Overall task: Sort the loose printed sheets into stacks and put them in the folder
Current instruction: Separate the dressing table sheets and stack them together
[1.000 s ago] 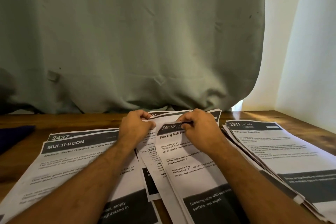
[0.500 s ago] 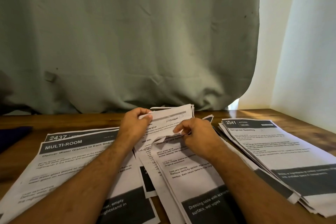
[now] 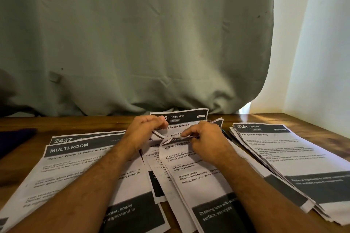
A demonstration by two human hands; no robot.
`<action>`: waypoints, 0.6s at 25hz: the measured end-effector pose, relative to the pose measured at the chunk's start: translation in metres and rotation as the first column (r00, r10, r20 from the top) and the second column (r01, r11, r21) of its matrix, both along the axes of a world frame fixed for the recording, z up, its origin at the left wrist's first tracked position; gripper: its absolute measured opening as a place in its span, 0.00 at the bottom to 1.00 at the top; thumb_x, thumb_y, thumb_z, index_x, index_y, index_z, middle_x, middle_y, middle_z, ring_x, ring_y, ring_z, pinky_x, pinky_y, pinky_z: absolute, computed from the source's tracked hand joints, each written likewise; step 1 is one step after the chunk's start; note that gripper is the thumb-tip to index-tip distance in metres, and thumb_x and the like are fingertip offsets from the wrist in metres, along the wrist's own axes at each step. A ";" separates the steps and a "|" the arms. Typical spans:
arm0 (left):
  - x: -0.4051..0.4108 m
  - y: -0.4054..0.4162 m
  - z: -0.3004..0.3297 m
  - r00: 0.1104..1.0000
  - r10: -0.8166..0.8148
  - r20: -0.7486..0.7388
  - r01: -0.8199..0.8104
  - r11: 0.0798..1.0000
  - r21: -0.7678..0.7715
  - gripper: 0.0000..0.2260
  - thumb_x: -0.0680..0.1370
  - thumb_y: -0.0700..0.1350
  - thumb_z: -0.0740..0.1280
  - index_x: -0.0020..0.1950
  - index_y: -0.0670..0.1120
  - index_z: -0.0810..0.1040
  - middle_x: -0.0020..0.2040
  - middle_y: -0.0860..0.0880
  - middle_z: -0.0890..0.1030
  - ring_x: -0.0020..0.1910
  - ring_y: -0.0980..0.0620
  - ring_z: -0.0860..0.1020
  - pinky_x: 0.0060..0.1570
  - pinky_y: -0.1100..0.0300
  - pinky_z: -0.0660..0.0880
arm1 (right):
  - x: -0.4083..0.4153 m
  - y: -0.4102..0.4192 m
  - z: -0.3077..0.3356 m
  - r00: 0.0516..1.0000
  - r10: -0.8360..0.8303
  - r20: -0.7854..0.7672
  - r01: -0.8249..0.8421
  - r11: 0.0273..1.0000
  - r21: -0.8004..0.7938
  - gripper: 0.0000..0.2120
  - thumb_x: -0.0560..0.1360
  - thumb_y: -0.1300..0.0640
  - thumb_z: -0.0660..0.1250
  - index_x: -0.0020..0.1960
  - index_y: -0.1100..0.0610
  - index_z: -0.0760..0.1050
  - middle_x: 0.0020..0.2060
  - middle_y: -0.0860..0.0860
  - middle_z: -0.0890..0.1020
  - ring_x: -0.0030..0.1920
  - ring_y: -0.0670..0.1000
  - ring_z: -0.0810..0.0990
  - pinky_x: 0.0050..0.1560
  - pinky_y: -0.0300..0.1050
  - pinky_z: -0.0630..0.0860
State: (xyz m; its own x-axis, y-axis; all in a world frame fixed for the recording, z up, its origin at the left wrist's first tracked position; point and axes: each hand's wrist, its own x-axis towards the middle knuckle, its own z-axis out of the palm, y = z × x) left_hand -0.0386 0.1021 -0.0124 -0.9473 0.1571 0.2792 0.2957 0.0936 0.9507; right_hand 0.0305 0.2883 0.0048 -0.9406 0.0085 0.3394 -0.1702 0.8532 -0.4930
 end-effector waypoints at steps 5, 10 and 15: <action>-0.012 -0.002 -0.003 0.979 0.200 0.048 -0.198 0.980 -0.033 0.13 0.77 0.31 0.69 0.47 0.49 0.85 0.51 0.46 0.85 0.52 0.46 0.84 0.49 0.49 0.84 | -0.003 0.001 -0.004 0.999 -0.021 0.041 0.022 0.999 -0.031 0.15 0.76 0.63 0.68 0.56 0.47 0.83 0.57 0.45 0.80 0.51 0.44 0.74 0.58 0.39 0.76; -0.010 0.003 0.001 0.983 0.182 -0.036 -0.176 0.975 0.138 0.18 0.75 0.30 0.71 0.50 0.54 0.83 0.54 0.46 0.85 0.45 0.47 0.86 0.40 0.53 0.84 | -0.003 0.001 -0.006 0.999 -0.028 0.016 0.029 0.998 -0.049 0.15 0.75 0.64 0.68 0.55 0.47 0.83 0.55 0.45 0.80 0.51 0.44 0.75 0.59 0.41 0.76; 0.001 0.005 0.004 0.995 0.075 -0.058 -0.077 0.997 -0.030 0.04 0.75 0.50 0.73 0.47 0.52 0.87 0.56 0.46 0.85 0.53 0.46 0.84 0.51 0.50 0.82 | -0.002 0.002 -0.003 0.994 -0.069 -0.082 0.067 0.997 -0.026 0.18 0.77 0.63 0.66 0.60 0.43 0.79 0.59 0.47 0.78 0.57 0.47 0.77 0.61 0.44 0.76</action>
